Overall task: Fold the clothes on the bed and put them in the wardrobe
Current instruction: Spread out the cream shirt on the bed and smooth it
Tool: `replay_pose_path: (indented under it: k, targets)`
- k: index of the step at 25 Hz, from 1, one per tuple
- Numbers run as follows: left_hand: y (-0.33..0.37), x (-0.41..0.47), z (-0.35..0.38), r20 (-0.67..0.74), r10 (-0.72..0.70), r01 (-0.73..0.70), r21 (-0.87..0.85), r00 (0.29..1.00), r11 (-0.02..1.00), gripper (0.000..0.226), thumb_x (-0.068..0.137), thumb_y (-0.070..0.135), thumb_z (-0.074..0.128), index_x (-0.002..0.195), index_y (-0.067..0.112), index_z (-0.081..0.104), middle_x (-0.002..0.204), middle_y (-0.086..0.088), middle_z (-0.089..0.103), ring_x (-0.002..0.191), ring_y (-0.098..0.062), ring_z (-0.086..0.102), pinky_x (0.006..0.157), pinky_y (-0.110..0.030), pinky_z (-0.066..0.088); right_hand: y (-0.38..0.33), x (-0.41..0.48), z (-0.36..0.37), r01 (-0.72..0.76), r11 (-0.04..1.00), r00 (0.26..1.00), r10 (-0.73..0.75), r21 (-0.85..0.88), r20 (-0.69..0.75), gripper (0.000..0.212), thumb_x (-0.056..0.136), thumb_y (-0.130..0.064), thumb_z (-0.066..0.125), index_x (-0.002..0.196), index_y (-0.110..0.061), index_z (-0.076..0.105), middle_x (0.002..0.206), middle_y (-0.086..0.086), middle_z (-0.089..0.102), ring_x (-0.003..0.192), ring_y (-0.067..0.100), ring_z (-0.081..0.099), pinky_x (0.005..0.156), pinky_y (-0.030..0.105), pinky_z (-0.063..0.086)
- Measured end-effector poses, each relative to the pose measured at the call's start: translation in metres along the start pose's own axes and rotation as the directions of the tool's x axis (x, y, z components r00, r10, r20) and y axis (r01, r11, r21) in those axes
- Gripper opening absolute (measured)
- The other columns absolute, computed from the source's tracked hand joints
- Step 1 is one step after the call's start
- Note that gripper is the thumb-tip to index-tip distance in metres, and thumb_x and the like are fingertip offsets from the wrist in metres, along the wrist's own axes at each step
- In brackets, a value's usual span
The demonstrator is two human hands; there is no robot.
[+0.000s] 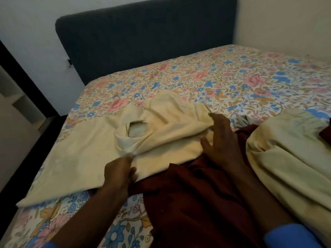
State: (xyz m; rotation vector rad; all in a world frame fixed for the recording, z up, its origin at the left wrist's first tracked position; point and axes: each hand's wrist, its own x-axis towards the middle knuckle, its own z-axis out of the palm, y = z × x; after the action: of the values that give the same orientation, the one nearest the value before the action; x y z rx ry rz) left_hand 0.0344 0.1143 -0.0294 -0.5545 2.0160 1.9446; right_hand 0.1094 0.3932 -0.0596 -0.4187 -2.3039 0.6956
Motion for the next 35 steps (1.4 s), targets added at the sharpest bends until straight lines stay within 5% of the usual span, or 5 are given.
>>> replay_pose_path:
  k: [6, 12, 17, 21, 35]
  targets:
    - [0.03, -0.006, 0.041, 0.239, 0.77, -0.739, 0.543, 0.592, 0.4, 0.029, 0.09, 0.026, 0.072, 0.118, 0.024, 0.066, 0.115, 0.003, 0.064, 0.102, -0.015, 0.062, 0.086, -0.031, 0.046, -0.002, 0.005, -0.003, 0.014, 0.971, 1.0, -0.008, -0.24, 0.025, 0.037, 0.081, -0.013, 0.072, 0.116, -0.027, 0.073, 0.094, 0.001, 0.067, 0.099, 0.034, 0.055, 0.085, 0.048, 0.042]
    - [0.098, 0.027, 0.129, 0.353, 0.076, -0.339, 0.783, 0.933, 0.522, 0.083, 0.09, 0.067, 0.062, 0.146, 0.007, 0.049, 0.142, -0.012, 0.056, 0.126, -0.033, 0.056, 0.1, -0.036, 0.045, -0.005, 0.006, -0.011, 0.133, 0.964, 0.987, -0.151, -0.232, -0.057, 0.023, 0.066, -0.012, 0.082, 0.079, -0.024, 0.068, 0.075, -0.006, 0.056, 0.084, 0.026, 0.051, 0.075, 0.038, 0.035]
    - [0.108, 0.053, 0.152, 0.317, 0.158, -0.294, 0.444, 0.935, 0.846, 0.043, 0.095, 0.026, 0.068, 0.13, 0.005, 0.057, 0.108, -0.012, 0.063, 0.093, -0.025, 0.059, 0.078, -0.033, 0.048, -0.008, 0.005, -0.016, 0.22, 0.923, 0.967, -0.249, -0.316, -0.055, 0.015, 0.063, -0.018, 0.075, 0.073, -0.023, 0.065, 0.087, -0.005, 0.058, 0.094, 0.025, 0.051, 0.082, 0.038, 0.029]
    - [0.102, 0.069, 0.151, 0.404, 0.461, -0.607, 0.624, 0.79, 0.493, 0.041, 0.101, 0.034, 0.061, 0.131, 0.006, 0.062, 0.123, -0.011, 0.062, 0.114, -0.03, 0.059, 0.086, -0.031, 0.044, -0.011, 0.004, -0.022, 0.13, 0.899, 0.99, -0.137, -0.418, 0.013, 0.019, 0.067, -0.036, 0.052, 0.071, -0.022, 0.065, 0.082, -0.003, 0.06, 0.09, 0.027, 0.054, 0.088, 0.045, 0.036]
    - [0.102, 0.116, 0.103, 0.574, 0.189, -0.594, 0.688, 0.797, 0.418, 0.075, 0.082, 0.072, 0.068, 0.125, 0.011, 0.064, 0.126, -0.005, 0.064, 0.109, -0.024, 0.061, 0.096, -0.035, 0.047, 0.001, -0.011, 0.007, 0.097, 0.98, 0.884, -0.005, -0.173, 0.467, 0.086, 0.087, -0.086, 0.015, 0.163, -0.044, 0.012, 0.17, -0.009, 0.022, 0.158, 0.014, 0.014, 0.125, 0.05, 0.015]
